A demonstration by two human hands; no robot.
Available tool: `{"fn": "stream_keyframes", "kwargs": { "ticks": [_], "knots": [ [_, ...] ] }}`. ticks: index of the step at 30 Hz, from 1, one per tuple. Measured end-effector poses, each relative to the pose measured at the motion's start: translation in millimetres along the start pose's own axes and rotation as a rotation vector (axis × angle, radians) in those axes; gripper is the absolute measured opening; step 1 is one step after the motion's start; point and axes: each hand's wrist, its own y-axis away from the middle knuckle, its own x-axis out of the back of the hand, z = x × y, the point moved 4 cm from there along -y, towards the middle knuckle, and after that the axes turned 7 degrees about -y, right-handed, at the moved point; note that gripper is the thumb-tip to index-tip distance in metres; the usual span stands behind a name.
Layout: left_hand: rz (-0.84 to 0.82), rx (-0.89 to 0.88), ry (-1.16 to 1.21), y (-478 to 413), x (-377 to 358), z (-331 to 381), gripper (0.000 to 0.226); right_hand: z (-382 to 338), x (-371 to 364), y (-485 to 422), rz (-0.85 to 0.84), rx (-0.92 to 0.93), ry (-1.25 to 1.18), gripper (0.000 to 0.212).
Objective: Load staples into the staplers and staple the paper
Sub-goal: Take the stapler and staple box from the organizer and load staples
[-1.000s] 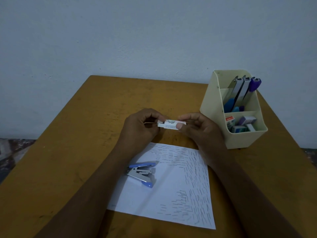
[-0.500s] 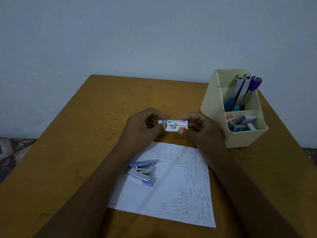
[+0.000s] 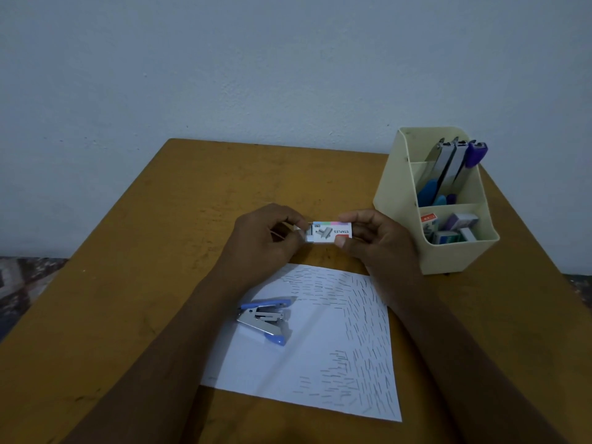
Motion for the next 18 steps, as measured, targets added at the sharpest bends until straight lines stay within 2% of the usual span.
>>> {"fn": "stream_keyframes", "kwargs": {
  "ticks": [7,18],
  "knots": [
    [-0.024,-0.145,-0.147,-1.3,0.5,5.0,0.017,0.7,0.2,0.2,0.014,0.0,0.005,0.027],
    [-0.068,-0.129,-0.167,-3.0,1.0,3.7,0.008,1.5,-1.1,0.8,0.028,0.007,0.069,0.027]
  ]
}}
